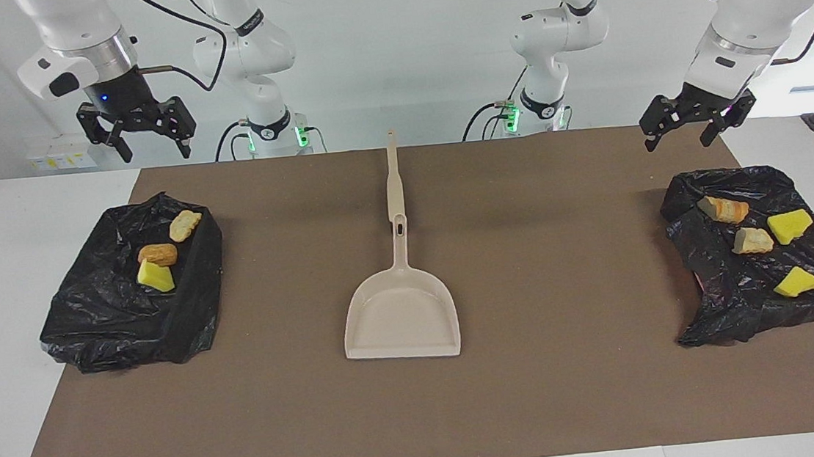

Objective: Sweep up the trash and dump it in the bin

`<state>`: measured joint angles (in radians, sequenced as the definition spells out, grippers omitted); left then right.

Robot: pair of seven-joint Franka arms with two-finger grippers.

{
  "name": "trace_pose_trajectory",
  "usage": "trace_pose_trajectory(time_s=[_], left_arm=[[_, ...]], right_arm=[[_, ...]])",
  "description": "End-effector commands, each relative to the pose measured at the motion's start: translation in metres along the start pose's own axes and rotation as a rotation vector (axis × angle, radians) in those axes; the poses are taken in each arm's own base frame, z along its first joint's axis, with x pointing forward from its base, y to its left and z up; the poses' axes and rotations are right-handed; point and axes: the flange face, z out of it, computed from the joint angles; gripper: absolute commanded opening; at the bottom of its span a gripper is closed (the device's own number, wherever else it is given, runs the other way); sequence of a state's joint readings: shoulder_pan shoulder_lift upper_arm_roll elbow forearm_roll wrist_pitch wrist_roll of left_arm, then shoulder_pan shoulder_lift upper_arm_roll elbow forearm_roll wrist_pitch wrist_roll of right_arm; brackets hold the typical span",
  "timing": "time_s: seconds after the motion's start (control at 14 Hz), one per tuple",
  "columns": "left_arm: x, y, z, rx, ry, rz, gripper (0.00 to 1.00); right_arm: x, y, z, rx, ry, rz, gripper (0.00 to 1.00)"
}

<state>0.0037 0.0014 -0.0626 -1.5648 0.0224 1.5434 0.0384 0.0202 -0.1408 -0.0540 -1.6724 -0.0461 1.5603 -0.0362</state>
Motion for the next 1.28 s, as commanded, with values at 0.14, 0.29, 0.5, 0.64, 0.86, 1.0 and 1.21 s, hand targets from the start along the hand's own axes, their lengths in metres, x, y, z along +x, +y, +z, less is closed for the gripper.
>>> trace_pose_trajectory(time_s=[0.14, 0.29, 0.5, 0.64, 0.86, 1.0, 1.21], left_arm=[[-0.008, 0.005, -0.002, -0.035, 0.014, 0.022, 1.00], [-0.010, 0.001, -0.005, -0.037, 0.006, 0.016, 1.00], [-0.009, 0.005, -0.006, -0.035, 0.015, 0.020, 1.00], [-0.009, 0.002, -0.006, -0.035, 0.014, 0.017, 1.00], [-0.009, 0.001, -0.005, -0.035, 0.012, 0.017, 1.00], [-0.009, 0.001, -0.005, -0.035, 0.012, 0.016, 1.00], [-0.010, 0.002, -0.006, -0.035, 0.012, 0.017, 1.00]], right_arm=[[0.001, -0.004, -0.003, 0.033, -0.003, 0.008, 1.00], [0.001, -0.005, -0.003, 0.056, -0.003, 0.017, 1.00], [0.003, -0.006, -0.003, 0.056, 0.004, 0.017, 1.00], [0.001, -0.006, -0.005, 0.050, 0.011, 0.016, 1.00], [0.000, 0.003, -0.004, 0.043, 0.001, 0.031, 1.00], [-0.001, 0.002, -0.005, 0.044, 0.000, 0.028, 1.00], [-0.002, 0.000, -0.005, 0.047, 0.000, 0.025, 1.00]])
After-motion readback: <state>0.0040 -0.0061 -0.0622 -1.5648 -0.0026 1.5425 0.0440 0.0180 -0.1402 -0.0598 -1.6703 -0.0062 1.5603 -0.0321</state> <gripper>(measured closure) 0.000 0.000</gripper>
